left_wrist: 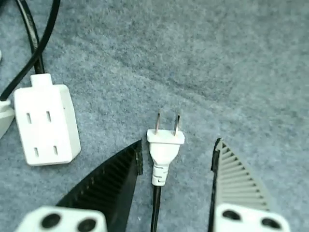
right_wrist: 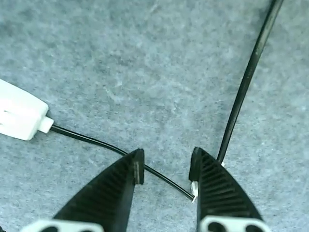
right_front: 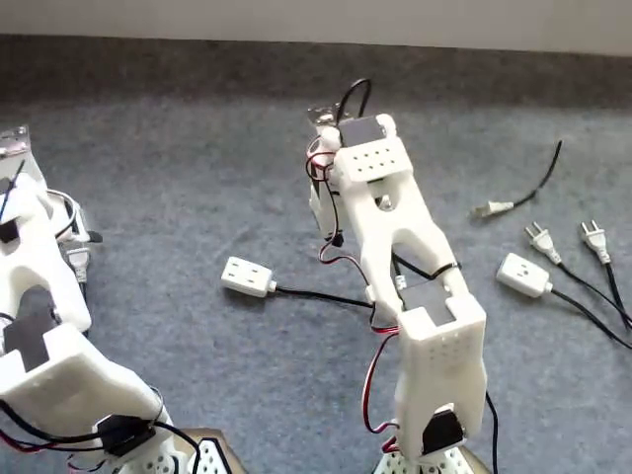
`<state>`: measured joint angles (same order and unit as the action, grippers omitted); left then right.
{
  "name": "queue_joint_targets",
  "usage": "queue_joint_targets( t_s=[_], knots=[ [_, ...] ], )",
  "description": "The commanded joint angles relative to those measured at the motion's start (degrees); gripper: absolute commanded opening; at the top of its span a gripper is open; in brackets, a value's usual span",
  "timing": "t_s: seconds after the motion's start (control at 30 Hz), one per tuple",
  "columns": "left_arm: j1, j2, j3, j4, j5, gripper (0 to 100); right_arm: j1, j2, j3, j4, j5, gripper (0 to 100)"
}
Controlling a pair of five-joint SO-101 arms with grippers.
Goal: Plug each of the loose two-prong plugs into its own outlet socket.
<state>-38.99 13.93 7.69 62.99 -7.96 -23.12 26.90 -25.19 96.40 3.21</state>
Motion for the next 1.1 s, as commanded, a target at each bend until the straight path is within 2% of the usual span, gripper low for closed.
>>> queue_joint_targets(
  t_s=[0.0,0.07,0.3,0.73,0.87,1.07],
  knots=[
    [0.48,-3.56,-3.03,3.08,-3.08,24,0.75,-2.24,-0.13,-0.04,-0.35,15.9],
    [-0.57,-2.24,-2.95,2.20,-5.89,24,0.75,-2.24,-0.13,-0.04,-0.35,15.9],
    [-3.56,3.65,-3.56,-2.90,-6.33,24,0.75,-2.24,-0.13,-0.04,-0.35,15.9],
    [-5.76,5.41,-3.12,-3.96,-9.49,24,0.66,-2.33,4.97,-3.21,-0.35,15.9],
    [-5.76,4.53,-4.44,-3.52,-9.49,24,0.66,-2.33,5.32,-3.21,-0.35,15.9],
    [-5.76,2.95,-10.68,4.22,-9.49,24,0.66,-2.33,5.32,-3.21,-0.35,15.9]
  ],
)
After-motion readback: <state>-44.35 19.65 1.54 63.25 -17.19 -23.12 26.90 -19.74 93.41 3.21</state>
